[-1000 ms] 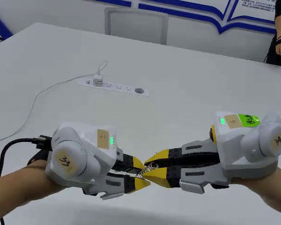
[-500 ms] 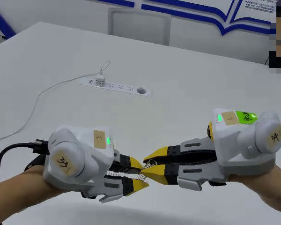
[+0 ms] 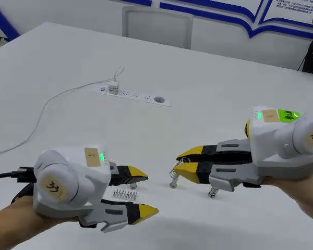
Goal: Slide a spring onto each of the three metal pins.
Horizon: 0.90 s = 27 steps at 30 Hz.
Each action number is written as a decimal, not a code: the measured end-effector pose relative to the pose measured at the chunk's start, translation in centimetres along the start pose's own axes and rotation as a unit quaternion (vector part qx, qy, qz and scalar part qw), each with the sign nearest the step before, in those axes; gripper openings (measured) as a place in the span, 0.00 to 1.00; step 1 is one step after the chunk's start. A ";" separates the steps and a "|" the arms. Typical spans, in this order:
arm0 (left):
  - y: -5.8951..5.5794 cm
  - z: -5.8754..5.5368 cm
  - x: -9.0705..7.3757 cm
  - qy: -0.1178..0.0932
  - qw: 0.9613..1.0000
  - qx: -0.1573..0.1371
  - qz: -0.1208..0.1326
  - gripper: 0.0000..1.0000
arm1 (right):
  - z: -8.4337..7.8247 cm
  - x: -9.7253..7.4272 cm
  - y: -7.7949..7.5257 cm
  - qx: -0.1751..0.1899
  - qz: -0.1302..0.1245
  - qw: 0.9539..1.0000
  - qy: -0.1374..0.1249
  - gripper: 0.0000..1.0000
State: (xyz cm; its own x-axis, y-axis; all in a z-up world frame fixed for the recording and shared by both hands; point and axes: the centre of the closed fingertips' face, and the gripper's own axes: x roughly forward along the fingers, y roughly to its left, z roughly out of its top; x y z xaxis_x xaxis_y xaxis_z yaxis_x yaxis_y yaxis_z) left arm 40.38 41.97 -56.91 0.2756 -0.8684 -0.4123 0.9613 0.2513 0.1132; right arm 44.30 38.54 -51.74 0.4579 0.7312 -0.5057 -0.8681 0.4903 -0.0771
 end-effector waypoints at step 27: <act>-0.3 -5.4 -2.3 0.016 0.992 -0.086 0.093 0.70 | -4.2 1.3 -6.1 0.065 -0.101 0.991 0.055 0.11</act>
State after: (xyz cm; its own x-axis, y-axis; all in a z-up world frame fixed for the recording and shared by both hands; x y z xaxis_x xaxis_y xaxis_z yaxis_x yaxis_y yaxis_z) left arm 39.41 46.21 -60.87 0.4455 -0.7862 -0.4283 0.8777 0.4779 0.0358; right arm 49.41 34.50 -55.56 0.5894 0.5601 -0.5822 -0.7260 0.6833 -0.0775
